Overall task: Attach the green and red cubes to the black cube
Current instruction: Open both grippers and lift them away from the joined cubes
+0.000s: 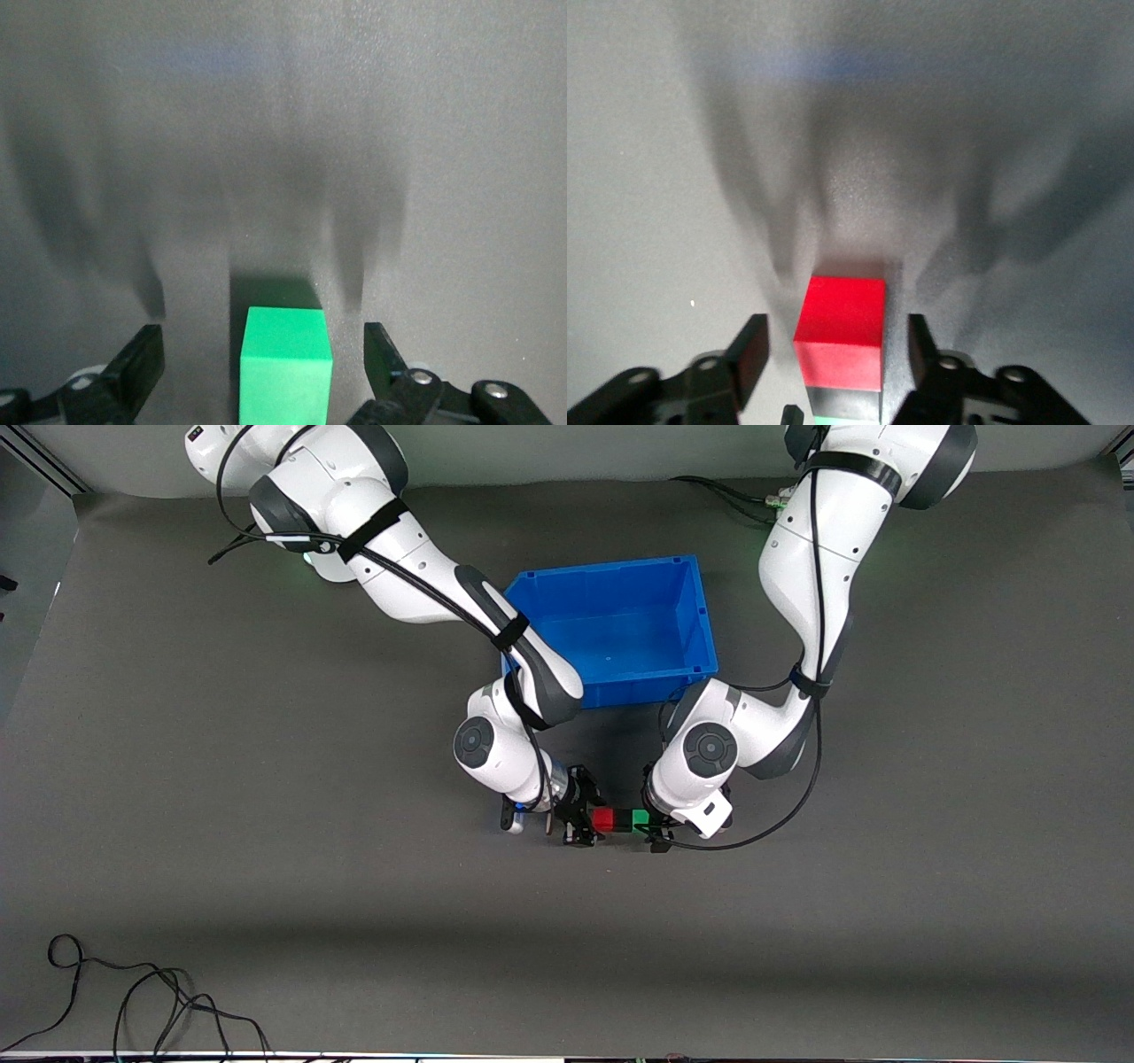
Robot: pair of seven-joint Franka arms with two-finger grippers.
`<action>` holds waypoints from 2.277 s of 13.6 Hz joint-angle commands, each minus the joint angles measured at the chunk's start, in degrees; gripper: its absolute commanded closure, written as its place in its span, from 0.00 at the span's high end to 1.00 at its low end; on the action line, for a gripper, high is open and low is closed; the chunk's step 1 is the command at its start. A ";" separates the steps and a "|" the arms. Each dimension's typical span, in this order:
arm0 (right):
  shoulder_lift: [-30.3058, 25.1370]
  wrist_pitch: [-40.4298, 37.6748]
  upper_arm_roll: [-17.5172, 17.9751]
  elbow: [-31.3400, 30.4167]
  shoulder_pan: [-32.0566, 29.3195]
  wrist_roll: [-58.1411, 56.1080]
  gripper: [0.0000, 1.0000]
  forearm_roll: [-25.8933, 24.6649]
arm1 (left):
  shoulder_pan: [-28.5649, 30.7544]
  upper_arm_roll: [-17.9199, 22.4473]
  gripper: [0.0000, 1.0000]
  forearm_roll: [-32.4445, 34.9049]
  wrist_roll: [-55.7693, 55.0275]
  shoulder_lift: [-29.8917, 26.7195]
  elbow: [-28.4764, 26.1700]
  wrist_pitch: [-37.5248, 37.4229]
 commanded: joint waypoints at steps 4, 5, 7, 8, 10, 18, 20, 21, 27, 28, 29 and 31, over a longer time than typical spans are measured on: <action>-5.85 -10.54 -5.91 -0.87 0.03 -0.05 1.00 -6.83 | 2.32 1.57 1.00 0.25 3.87 -6.50 -1.41 -8.47; -7.70 -15.90 -8.02 -0.69 0.03 -1.01 1.00 -8.93 | 3.21 1.49 1.00 0.17 6.86 -8.00 -1.59 -12.23; -11.74 -24.35 -10.76 -0.78 -0.14 -4.51 1.00 -11.49 | 4.18 1.57 1.00 0.17 9.78 -10.64 -1.77 -17.09; -13.76 -28.65 -12.68 -0.78 -0.14 -7.84 1.00 -11.50 | 5.57 1.66 1.00 0.34 11.97 -12.22 -2.20 -18.24; -17.63 -38.84 -17.16 -0.95 -0.05 -15.48 1.00 -11.59 | 8.65 1.66 1.00 1.39 19.42 -15.73 -3.17 -23.49; -36.95 -56.03 -25.71 -9.63 0.39 -39.66 1.00 -26.16 | 21.93 1.66 1.00 2.88 51.86 -28.30 -3.09 -40.64; -42.84 -55.94 -25.54 -13.59 -0.84 -45.81 1.00 -28.80 | 22.55 1.66 1.00 6.30 61.07 -30.07 -3.00 -46.08; -45.40 -56.03 -24.84 -15.00 -2.93 -48.89 1.00 -31.25 | 22.90 2.01 1.00 6.40 65.73 -31.21 -2.91 -47.94; -55.78 -58.40 -3.96 -18.18 -28.21 -71.29 1.00 -39.44 | 27.90 2.80 1.00 6.67 86.20 -38.42 -2.91 -50.41; -56.84 -58.58 -0.61 -18.09 -33.31 -75.77 1.00 -39.54 | 28.78 2.80 1.00 6.67 91.04 -38.69 -1.78 -52.77; -57.46 -59.36 1.17 -18.01 -36.58 -80.16 1.00 -39.45 | 29.84 2.72 1.00 6.67 96.31 -39.21 -1.07 -53.49; -58.42 -59.72 1.36 -17.83 -38.37 -88.08 1.00 -39.54 | 31.85 2.72 1.00 6.67 106.85 -42.11 -1.59 -53.93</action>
